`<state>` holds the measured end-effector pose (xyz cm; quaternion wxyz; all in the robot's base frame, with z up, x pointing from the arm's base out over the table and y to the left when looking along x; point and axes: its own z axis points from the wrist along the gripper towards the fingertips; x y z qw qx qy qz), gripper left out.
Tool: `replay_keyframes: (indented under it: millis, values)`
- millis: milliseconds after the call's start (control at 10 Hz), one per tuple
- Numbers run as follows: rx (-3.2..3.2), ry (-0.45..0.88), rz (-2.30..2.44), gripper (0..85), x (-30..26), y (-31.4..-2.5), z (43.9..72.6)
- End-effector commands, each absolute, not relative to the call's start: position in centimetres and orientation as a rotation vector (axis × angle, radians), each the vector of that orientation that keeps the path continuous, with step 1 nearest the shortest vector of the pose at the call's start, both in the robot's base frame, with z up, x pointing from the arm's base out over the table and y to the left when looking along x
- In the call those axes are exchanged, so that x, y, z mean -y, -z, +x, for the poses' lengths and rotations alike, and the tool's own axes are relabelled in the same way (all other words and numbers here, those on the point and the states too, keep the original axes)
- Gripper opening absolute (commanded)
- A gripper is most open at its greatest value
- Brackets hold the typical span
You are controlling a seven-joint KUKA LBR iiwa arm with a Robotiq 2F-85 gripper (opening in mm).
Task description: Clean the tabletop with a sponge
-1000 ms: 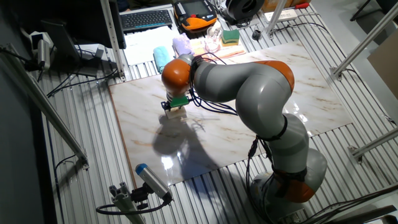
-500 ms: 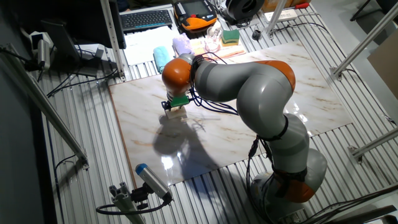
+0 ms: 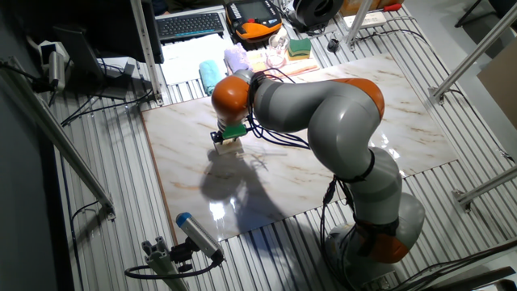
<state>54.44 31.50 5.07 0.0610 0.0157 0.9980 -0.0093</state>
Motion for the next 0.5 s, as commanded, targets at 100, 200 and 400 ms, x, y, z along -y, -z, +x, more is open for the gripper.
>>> replay_keyframes:
  millis: [100, 200, 400]
  values:
    - [-3.019, 0.024, 0.047, 51.0, -31.44, -4.95, 54.46]
    - [-3.018, 0.024, 0.047, 51.0, -31.39, -4.82, 54.48]
    - [-3.016, 0.019, 0.046, 51.0, -31.36, -4.48, 54.55]
